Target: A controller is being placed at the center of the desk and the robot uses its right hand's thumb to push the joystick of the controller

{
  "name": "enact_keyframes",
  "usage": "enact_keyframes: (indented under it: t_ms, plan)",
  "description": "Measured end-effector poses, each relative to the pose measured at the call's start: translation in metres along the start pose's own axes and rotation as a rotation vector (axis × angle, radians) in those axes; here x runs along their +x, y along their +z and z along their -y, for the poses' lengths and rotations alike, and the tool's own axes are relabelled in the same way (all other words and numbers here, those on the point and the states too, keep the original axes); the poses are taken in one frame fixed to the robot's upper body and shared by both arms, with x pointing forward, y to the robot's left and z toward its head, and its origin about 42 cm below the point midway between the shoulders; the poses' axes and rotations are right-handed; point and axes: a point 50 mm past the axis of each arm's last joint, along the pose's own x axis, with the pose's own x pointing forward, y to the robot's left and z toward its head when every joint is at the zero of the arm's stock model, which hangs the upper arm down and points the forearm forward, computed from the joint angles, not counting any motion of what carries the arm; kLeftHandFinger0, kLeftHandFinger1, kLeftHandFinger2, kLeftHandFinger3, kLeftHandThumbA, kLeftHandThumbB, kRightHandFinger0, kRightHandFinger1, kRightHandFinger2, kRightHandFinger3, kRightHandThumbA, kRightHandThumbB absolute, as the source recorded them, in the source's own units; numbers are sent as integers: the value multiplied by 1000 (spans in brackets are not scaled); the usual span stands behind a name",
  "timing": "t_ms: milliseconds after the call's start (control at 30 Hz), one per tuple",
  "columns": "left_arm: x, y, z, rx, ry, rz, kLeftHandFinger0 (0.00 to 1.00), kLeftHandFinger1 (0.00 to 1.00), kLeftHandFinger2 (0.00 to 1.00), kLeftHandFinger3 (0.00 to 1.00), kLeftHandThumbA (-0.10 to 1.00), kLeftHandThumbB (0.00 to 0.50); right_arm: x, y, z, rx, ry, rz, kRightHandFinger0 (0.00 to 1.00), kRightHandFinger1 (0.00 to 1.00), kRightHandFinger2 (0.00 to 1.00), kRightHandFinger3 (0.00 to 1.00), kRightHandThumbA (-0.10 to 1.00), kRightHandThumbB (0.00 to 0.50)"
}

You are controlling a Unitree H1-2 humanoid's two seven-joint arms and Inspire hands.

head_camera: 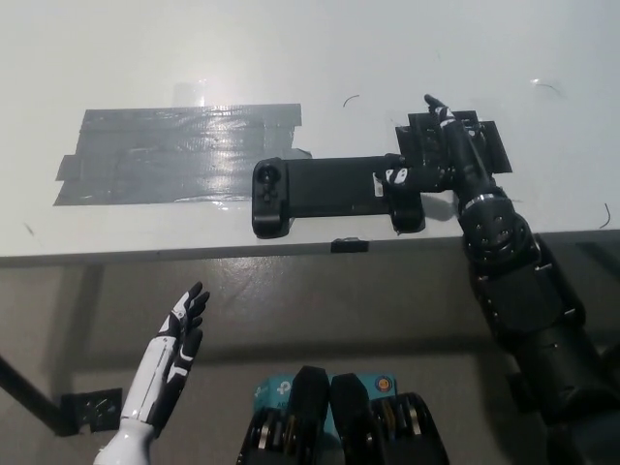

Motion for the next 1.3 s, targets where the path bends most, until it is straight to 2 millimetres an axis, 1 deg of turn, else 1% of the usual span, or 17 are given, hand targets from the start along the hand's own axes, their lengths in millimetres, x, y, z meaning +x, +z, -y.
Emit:
enact_keyframes:
  t_ms: [67, 200, 433, 467, 533, 600, 633, 667, 700, 733, 767, 833, 867, 1033, 1100, 1167, 1300]
  plan:
    - [1, 0, 0, 1, 0, 2, 1000, 1000, 1000, 1000, 992, 82, 0, -4, -1, 6, 1, -10, 1000, 1000, 1000, 1000, 1000, 356]
    - [1, 0, 0, 1, 0, 2, 1000, 1000, 1000, 1000, 985, 79, 0, -12, -2, 16, 0, -27, 1000, 1000, 1000, 1000, 1000, 328]
    - [1, 1, 0, 3, 0, 3, 1000, 1000, 1000, 1000, 983, 72, 0, -17, -2, 43, -9, -19, 1000, 1000, 1000, 1000, 1000, 335]
    - [1, 1, 0, 2, 0, 2, 1000, 1000, 1000, 1000, 980, 71, 0, -18, -2, 46, -10, -17, 1000, 1000, 1000, 1000, 1000, 315]
    - [1, 1, 0, 2, 0, 2, 1000, 1000, 1000, 1000, 976, 68, 0, -19, -1, 52, -11, -14, 1000, 1000, 1000, 1000, 1000, 302]
    - [1, 1, 0, 2, 0, 1, 1000, 1000, 1000, 1000, 985, 71, 0, -20, -1, 63, -14, -15, 1000, 1000, 1000, 1000, 1000, 278]
    - [2, 1, 0, 3, 1, 1, 1000, 1000, 1000, 1000, 986, 71, 0, -20, 0, 67, -15, -15, 1000, 1000, 1000, 1000, 1000, 238]
    - [2, 1, 0, 3, 1, 1, 1000, 1000, 1000, 1000, 987, 70, 0, -20, 0, 69, -16, -15, 1000, 1000, 1000, 1000, 1000, 226]
    - [2, 1, -1, 3, 1, 1, 1000, 1000, 1000, 1000, 988, 71, 0, -21, 0, 71, -16, -15, 1000, 1000, 1000, 1000, 1000, 197]
    - [2, 1, -1, 3, 2, 0, 1000, 1000, 1000, 1000, 987, 71, 0, -21, 0, 75, -17, -14, 1000, 1000, 1000, 1000, 1000, 137]
    - [2, 1, -1, 3, 2, 0, 1000, 1000, 1000, 1000, 987, 71, 0, -21, 1, 76, -18, -15, 1000, 1000, 1000, 1000, 1000, 112]
    - [2, 1, -1, 3, 3, 0, 1000, 1000, 1000, 1000, 985, 68, 0, -22, 1, 82, -21, -13, 1000, 1000, 1000, 1000, 1000, 27]
    - [2, 1, -1, 3, 3, 1, 1000, 1000, 1000, 1000, 983, 69, 0, -22, 1, 83, -21, -11, 1000, 1000, 1000, 1000, 1000, 4]
    - [3, 1, -2, 3, 6, 0, 1000, 1000, 1000, 1000, 981, 70, 0, -23, 4, 90, -35, -8, 1000, 1000, 1000, 1000, 1000, 0]
    - [3, 1, -2, 3, 6, 0, 1000, 1000, 1000, 1000, 978, 66, 0, -23, 4, 93, -40, -6, 1000, 1000, 1000, 1000, 853, 0]
    - [3, 1, -2, 2, 7, 1, 1000, 1000, 1000, 1000, 977, 65, 0, -24, 4, 95, -44, -2, 1000, 1000, 1000, 1000, 768, 0]
    - [4, 1, -2, 2, 8, 3, 1000, 1000, 1000, 1000, 977, 59, 0, -27, 4, 106, -50, 5, 1000, 1000, 1000, 1000, 525, 0]
